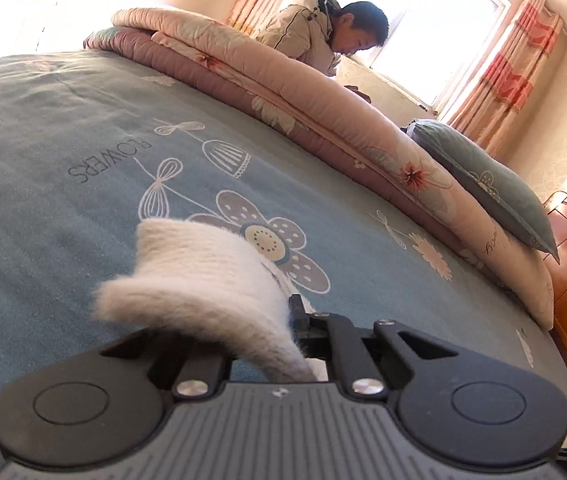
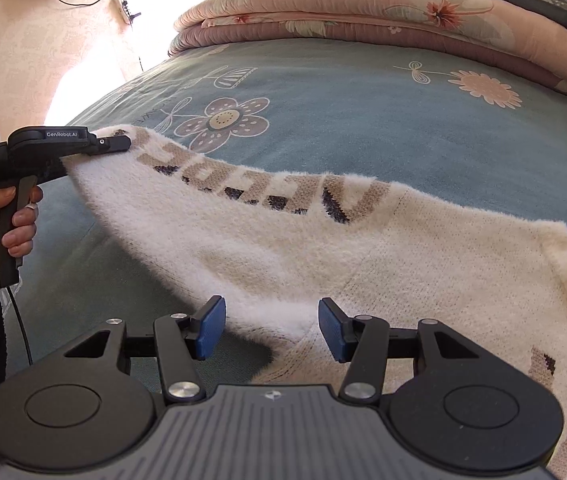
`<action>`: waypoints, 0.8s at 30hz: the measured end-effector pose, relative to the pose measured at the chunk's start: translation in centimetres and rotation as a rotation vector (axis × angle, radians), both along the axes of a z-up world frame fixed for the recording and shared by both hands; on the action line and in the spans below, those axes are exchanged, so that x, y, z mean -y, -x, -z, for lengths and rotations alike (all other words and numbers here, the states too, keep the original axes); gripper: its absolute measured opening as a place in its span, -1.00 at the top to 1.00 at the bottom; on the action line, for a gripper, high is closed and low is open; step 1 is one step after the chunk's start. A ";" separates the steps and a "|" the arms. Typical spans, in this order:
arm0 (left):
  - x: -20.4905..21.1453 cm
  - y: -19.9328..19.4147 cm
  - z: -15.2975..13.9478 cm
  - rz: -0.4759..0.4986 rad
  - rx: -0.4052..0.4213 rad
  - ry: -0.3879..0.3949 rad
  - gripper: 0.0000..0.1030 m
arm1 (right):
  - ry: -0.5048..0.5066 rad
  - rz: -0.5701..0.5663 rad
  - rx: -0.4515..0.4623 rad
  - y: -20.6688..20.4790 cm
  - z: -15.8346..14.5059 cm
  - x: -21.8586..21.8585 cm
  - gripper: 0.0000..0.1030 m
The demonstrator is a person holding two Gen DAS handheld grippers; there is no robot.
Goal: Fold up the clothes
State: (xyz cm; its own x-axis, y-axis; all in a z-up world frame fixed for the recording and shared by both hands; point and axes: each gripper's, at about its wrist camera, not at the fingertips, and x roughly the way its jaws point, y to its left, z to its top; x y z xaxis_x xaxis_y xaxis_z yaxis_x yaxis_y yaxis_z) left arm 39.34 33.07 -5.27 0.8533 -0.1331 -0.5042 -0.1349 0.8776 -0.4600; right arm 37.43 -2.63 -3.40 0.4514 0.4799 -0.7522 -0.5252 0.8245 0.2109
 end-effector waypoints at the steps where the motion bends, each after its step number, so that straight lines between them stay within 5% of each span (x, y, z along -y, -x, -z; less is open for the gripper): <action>1: -0.1 -0.4 0.2 0.000 -0.014 -0.005 0.85 | 0.012 0.008 0.001 0.0 0.2 0.1 -0.10; 7: -2.4 -2.0 3.4 -0.028 -0.169 0.044 0.70 | 0.029 0.000 -0.036 -0.6 1.6 -0.8 -0.10; 11: -2.8 -1.6 3.3 -0.108 -0.233 -0.069 0.42 | 0.045 -0.007 -0.010 0.2 1.1 -1.3 -0.39; 18: -3.4 1.1 -0.7 -0.281 -0.188 -0.285 0.25 | 0.055 -0.014 0.033 1.6 -0.1 -1.9 -0.37; 24: -0.8 1.6 -2.9 -0.081 -0.070 -0.220 -0.14 | 0.002 -0.035 -0.076 1.0 2.6 -2.8 -0.37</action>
